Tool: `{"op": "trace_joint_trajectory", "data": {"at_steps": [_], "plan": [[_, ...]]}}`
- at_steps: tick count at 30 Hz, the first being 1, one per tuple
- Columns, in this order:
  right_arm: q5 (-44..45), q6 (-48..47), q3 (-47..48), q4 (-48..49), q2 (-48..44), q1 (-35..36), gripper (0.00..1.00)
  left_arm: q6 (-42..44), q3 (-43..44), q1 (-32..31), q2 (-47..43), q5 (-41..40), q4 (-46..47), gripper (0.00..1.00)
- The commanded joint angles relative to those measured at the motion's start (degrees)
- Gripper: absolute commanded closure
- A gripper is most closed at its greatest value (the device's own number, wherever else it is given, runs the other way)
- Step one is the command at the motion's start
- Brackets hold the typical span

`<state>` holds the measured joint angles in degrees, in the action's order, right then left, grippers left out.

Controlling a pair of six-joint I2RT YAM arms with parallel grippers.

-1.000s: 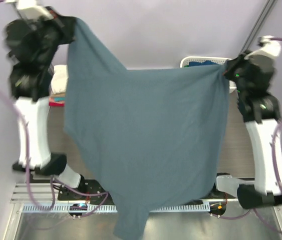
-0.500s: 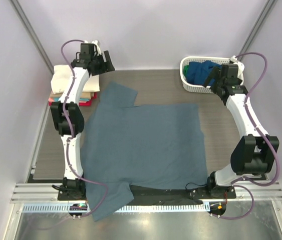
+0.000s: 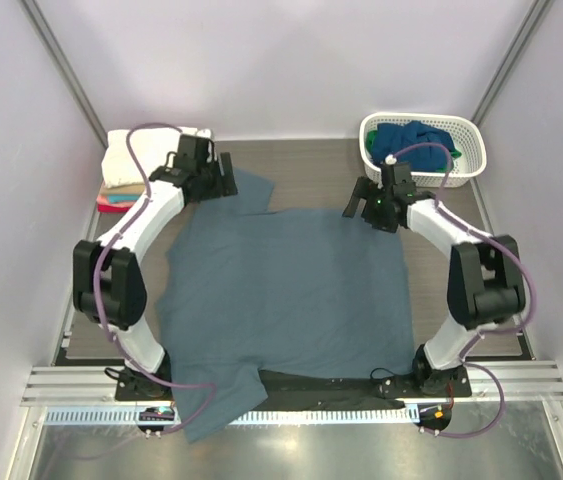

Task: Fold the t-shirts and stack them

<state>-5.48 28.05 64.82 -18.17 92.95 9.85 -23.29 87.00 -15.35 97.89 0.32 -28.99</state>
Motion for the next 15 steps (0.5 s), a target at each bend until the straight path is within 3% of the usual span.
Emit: {"op": "trace_joint_trajectory", "data": {"at_steps": [1,6,15], "plan": [[-0.8,1.0,2.8,-1.2,4.8,-0.4,0.04,-3.8,-6.7,0.7,3.2,-3.4,2.1,0.27],[3.0,-1.0,10.0,-5.4,14.4,-0.7,0.03,-4.9,-8.4,0.7,9.1,-5.4,3.3,0.28],[4.2,-1.8,21.3,-8.1,27.1,-4.8,0.02,-5.5,2.5,1.6,25.1,-5.2,0.8,0.29]]}}
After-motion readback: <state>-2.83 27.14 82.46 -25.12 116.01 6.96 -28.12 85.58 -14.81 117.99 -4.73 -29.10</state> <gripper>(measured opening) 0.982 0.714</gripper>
